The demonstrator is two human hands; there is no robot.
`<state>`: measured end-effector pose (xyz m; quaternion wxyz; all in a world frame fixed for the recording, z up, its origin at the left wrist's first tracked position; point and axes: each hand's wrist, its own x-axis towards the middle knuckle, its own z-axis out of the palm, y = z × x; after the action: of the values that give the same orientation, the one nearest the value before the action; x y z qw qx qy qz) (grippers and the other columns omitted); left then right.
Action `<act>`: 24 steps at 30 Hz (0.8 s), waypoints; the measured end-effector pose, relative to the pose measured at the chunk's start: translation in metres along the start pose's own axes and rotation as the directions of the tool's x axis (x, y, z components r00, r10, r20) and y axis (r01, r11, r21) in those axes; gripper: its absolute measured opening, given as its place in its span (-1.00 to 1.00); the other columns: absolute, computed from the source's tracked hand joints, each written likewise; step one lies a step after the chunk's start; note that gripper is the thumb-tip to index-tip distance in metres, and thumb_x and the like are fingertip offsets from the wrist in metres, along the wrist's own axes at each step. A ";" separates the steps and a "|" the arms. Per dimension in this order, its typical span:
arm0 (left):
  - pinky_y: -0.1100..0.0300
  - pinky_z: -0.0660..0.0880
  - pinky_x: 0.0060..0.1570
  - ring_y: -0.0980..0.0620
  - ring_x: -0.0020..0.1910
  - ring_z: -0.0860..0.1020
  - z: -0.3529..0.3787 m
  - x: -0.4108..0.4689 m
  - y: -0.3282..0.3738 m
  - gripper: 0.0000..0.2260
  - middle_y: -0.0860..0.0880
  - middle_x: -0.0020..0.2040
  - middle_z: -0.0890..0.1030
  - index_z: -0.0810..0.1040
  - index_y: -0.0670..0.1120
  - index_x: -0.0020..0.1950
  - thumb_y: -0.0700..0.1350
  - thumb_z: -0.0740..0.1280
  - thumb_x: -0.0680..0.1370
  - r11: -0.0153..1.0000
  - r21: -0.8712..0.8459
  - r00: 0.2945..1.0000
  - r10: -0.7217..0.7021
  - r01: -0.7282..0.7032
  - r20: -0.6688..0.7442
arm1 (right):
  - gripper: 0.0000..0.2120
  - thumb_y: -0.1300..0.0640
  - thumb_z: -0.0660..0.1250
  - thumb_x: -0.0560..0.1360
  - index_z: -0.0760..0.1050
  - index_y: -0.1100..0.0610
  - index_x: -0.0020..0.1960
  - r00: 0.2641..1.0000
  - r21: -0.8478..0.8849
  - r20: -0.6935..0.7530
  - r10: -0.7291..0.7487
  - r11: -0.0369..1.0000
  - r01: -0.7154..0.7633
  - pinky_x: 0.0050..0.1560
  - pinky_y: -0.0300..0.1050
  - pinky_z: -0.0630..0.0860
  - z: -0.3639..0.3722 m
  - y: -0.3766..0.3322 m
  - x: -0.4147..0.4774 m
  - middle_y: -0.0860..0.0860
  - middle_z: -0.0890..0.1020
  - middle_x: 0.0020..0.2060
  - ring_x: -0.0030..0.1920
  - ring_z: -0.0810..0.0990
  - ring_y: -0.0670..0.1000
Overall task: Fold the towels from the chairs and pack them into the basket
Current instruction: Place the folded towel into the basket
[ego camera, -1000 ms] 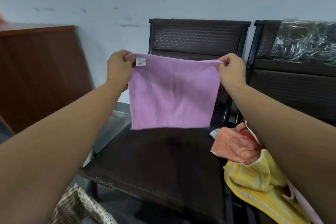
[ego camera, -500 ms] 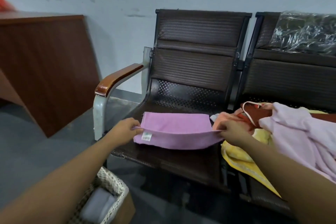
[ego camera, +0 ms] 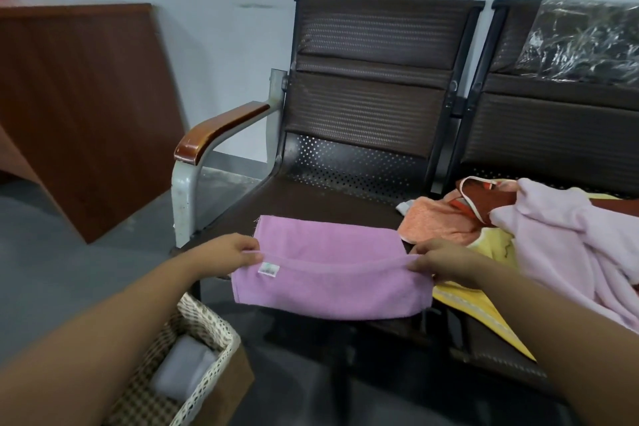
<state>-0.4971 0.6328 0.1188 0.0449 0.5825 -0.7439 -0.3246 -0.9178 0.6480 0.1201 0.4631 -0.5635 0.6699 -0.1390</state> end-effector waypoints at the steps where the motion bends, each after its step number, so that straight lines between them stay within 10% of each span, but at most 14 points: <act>1: 0.18 0.39 -0.21 0.10 -0.25 0.49 -0.002 0.004 0.002 -0.78 0.06 -0.22 0.55 0.55 -0.01 -0.15 0.07 0.31 0.62 0.999 0.037 0.998 -0.003 0.005 -0.061 | -0.89 0.17 0.43 0.50 0.61 0.21 -0.03 0.999 -0.050 -0.041 -0.022 0.999 0.020 -0.23 -0.10 0.48 -0.002 0.000 0.008 0.10 0.55 -0.17 -0.14 0.52 0.05; 10: 0.10 0.47 -0.16 -0.04 -0.06 0.60 -0.031 0.095 0.008 -0.81 -0.04 -0.08 0.65 0.65 -0.06 0.01 0.04 0.37 0.57 0.997 -0.040 0.912 -0.082 0.072 -0.402 | -0.78 0.20 0.38 0.53 0.53 0.03 -0.27 0.925 -0.237 -0.325 -0.197 0.964 0.122 -0.27 -0.10 0.40 -0.015 -0.025 0.096 0.00 0.57 -0.30 -0.15 0.55 0.07; 12: 0.13 0.44 -0.08 -0.06 0.01 0.57 -0.027 0.120 0.003 -0.74 -0.05 0.03 0.63 0.61 -0.08 0.15 0.06 0.36 0.58 0.987 -0.124 0.869 -0.149 0.102 -0.472 | -0.90 0.18 0.37 0.55 0.63 0.14 0.04 0.902 -0.168 -0.400 -0.160 0.981 0.099 -0.11 -0.08 0.46 -0.012 -0.026 0.121 0.10 0.66 -0.07 0.00 0.59 0.11; 15: 0.03 0.44 0.16 -0.18 0.23 0.52 -0.006 0.144 -0.016 -0.47 -0.19 0.26 0.53 0.43 -0.18 0.37 0.14 0.37 0.56 0.951 -0.199 0.839 -0.303 0.237 -0.452 | -0.41 0.03 0.34 0.59 0.25 0.15 0.54 0.880 -0.211 -0.463 -0.109 0.977 0.011 0.33 0.05 0.40 0.008 -0.022 0.138 0.21 0.47 0.37 0.36 0.44 0.22; 24: 0.09 0.43 -0.06 -0.22 0.13 0.56 0.020 0.139 -0.017 -0.51 -0.23 0.17 0.59 0.48 -0.22 0.09 0.18 0.46 0.46 0.881 0.048 0.855 -0.442 0.471 -0.269 | -0.45 -0.11 0.17 0.65 0.26 0.12 0.54 0.878 -0.554 -0.041 -0.477 0.742 0.378 0.55 -0.08 0.08 0.124 -0.027 0.112 0.16 0.24 0.55 0.57 0.15 0.10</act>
<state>-0.5359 0.5150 0.0502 0.0274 0.7802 -0.5895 -0.2075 -0.7974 0.5816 0.0216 0.1821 -0.7927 0.5728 -0.1019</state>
